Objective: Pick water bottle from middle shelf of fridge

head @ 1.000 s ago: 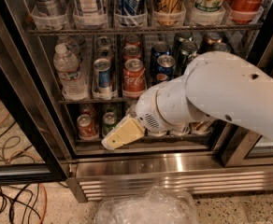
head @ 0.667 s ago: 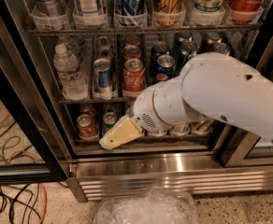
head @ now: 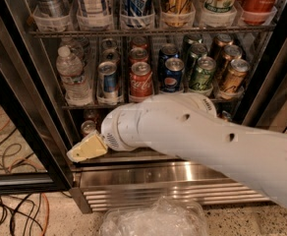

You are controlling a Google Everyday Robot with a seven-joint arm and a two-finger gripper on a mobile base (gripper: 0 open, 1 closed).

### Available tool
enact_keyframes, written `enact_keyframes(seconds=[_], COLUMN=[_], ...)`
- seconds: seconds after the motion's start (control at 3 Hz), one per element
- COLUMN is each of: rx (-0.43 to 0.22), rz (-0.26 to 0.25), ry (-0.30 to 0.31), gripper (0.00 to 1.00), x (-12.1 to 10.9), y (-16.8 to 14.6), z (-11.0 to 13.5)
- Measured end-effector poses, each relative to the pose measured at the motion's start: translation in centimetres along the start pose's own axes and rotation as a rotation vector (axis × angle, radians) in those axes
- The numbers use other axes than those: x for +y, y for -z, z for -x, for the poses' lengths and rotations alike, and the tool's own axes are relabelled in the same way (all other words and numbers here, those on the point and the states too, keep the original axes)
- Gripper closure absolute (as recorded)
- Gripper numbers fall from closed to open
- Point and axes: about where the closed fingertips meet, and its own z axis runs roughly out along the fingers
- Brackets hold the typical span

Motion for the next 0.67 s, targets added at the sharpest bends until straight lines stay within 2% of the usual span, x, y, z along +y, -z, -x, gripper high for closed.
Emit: enact_keyframes(seconds=[0.33,0.67], rx=[-0.058,-0.161], rz=[-0.085,-0.186], ry=[0.019,0.025], gripper=[0.0,0.0], x=[0.5,0.3], y=[-0.8,2.1], z=[-0.2,1.3])
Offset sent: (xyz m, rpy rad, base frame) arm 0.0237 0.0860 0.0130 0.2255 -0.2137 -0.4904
